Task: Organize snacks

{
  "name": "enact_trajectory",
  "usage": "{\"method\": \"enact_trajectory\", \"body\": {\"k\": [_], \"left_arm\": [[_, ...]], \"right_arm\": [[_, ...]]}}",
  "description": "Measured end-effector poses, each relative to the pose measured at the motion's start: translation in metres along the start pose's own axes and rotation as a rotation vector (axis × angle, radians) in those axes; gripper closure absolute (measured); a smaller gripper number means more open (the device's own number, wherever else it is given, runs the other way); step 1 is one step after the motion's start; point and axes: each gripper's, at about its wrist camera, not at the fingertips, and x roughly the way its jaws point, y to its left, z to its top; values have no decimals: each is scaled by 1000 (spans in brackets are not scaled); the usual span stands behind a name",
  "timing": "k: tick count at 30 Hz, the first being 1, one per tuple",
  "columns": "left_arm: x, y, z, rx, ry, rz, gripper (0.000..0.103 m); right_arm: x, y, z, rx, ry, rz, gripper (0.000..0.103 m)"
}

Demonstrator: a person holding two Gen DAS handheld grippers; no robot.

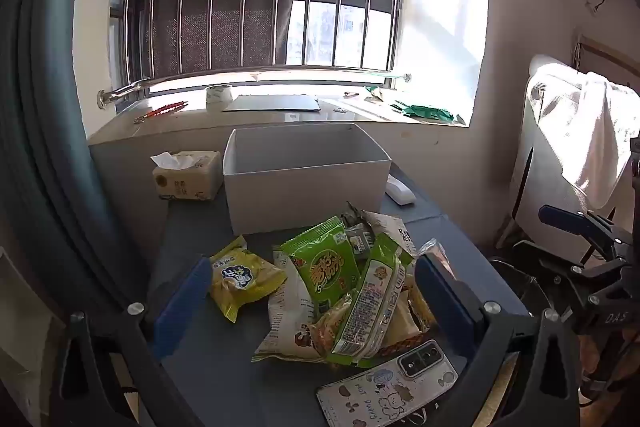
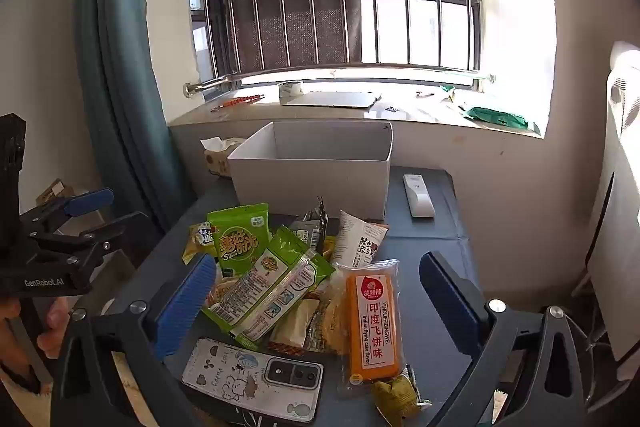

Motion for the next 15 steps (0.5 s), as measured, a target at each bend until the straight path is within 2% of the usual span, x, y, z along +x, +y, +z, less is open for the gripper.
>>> {"method": "enact_trajectory", "body": {"k": [3, 15], "left_arm": [[-1, 3, 0, -25, 5, -13, 0], [1, -2, 0, 4, 13, 2, 0]], "right_arm": [[1, 2, 0, -1, 1, 3, 0], [-1, 3, -1, 5, -5, 13, 0]]}}
